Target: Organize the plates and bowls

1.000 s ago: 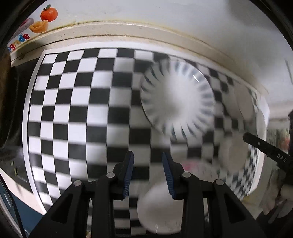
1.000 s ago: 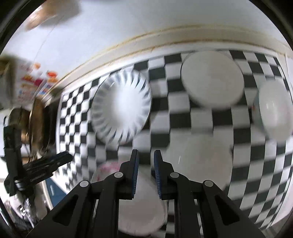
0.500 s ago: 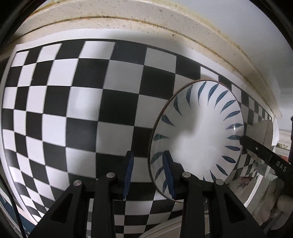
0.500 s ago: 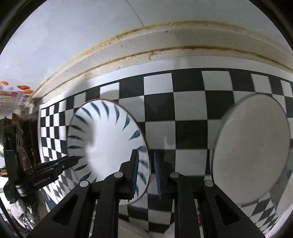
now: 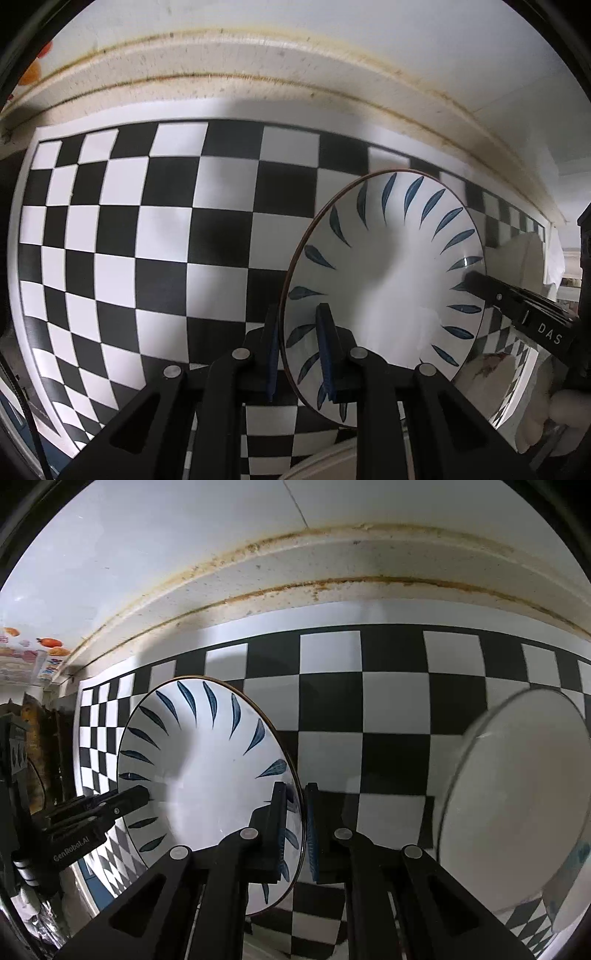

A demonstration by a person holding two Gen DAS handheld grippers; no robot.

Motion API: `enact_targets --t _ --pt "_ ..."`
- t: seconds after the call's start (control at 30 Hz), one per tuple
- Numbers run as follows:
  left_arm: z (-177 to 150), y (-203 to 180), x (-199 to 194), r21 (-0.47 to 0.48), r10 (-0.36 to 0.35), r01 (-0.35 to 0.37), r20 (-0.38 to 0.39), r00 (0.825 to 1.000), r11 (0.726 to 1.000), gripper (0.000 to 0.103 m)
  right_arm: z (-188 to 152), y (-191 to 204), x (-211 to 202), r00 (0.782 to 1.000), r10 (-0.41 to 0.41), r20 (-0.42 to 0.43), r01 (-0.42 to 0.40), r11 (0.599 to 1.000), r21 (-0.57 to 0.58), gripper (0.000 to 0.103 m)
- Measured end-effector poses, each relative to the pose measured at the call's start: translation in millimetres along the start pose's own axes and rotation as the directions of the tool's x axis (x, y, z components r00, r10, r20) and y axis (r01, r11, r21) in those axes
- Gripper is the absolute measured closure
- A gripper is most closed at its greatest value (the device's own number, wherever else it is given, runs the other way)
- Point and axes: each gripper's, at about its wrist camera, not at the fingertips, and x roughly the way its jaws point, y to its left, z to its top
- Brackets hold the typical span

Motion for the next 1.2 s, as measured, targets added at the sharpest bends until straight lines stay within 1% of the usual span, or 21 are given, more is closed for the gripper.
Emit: enact_targets --t 0.2,0.43,0.5,0.67,0.77,0.97,1.1,1.2 --pt "-18 -7 -41 0.040 -0.009 0.007 0.055 0.998 0.999 0.087 -21 16 -37 0.998 0.017 0.057 -0.016 1.000 -0.022 0.092" --pt "-55 -11 -91 0.084 -0.027 0.018 0.117 0.993 0.996 0.087 -63 32 -96 0.988 0.044 0.148 -0.037 0.998 -0.050 0.092" --pt "-62 -16 -94 0.093 -0.030 0.018 0.125 0.992 0.996 0.086 -78 36 -110 0.984 0.050 0.169 -0.041 0.997 -0.059 0.092" --pt "-96 -17 -108 0.120 -0.041 0.025 0.134 0.990 0.992 0.086 -115 40 -133 0.979 0.057 0.195 -0.043 0.997 -0.071 0.092" --pt "-121 -17 -109 0.135 -0.042 0.025 0.125 0.991 0.991 0.086 -141 38 -139 0.978 0.061 0.198 -0.048 0.996 -0.071 0.092" --pt "-157 -15 -93 0.141 -0.049 0.039 0.071 0.996 0.989 0.086 -192 29 -130 0.982 0.073 0.175 -0.064 0.996 -0.055 0.092" --pt "-174 -16 -76 0.146 -0.032 0.027 0.032 0.999 0.989 0.086 -220 21 -112 0.987 0.072 0.143 -0.068 0.997 -0.031 0.092" --pt "-183 -17 -61 0.152 -0.015 0.014 0.003 1.000 0.988 0.086 -233 14 -97 0.990 0.072 0.119 -0.071 0.997 -0.014 0.092"
